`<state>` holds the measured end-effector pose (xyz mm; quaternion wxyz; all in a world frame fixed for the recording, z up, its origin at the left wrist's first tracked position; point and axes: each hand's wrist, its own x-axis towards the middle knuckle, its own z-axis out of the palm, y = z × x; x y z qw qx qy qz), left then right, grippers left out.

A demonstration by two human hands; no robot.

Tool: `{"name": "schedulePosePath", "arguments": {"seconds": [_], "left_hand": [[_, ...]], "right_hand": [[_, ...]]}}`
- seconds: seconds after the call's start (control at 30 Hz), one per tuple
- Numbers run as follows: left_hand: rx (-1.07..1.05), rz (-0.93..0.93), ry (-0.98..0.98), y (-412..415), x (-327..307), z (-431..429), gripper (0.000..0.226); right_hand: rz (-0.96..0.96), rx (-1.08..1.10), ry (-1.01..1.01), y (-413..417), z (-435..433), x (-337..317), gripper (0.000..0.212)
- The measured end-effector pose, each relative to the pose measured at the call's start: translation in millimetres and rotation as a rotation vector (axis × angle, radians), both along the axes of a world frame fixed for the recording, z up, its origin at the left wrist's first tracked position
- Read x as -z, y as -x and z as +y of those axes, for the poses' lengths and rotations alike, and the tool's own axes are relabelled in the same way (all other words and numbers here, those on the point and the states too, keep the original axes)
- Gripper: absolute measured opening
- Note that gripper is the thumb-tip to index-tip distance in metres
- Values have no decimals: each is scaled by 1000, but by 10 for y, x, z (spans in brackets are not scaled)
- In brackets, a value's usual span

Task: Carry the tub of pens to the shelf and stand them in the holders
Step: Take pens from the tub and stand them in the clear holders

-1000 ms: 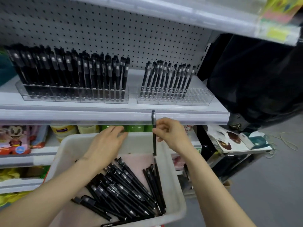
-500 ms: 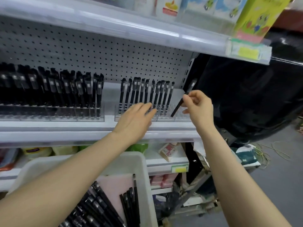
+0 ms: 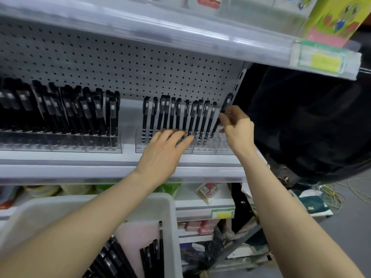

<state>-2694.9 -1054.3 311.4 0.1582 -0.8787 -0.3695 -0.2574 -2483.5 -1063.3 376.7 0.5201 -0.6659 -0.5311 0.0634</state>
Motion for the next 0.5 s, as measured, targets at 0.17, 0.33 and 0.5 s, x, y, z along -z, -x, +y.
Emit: {"name": "schedulePosePath", "arguments": {"seconds": [0.17, 0.33, 0.5], "left_hand": [[-4, 8, 21, 4, 2, 8, 70], [-10, 19, 32, 0, 4, 6, 73], [21, 20, 46, 71, -43, -34, 70]], "right_hand": [[-97, 29, 85, 6, 3, 161, 13], [-135, 53, 146, 37, -10, 143, 8], [-180, 103, 227, 106, -59, 111, 21]]}}
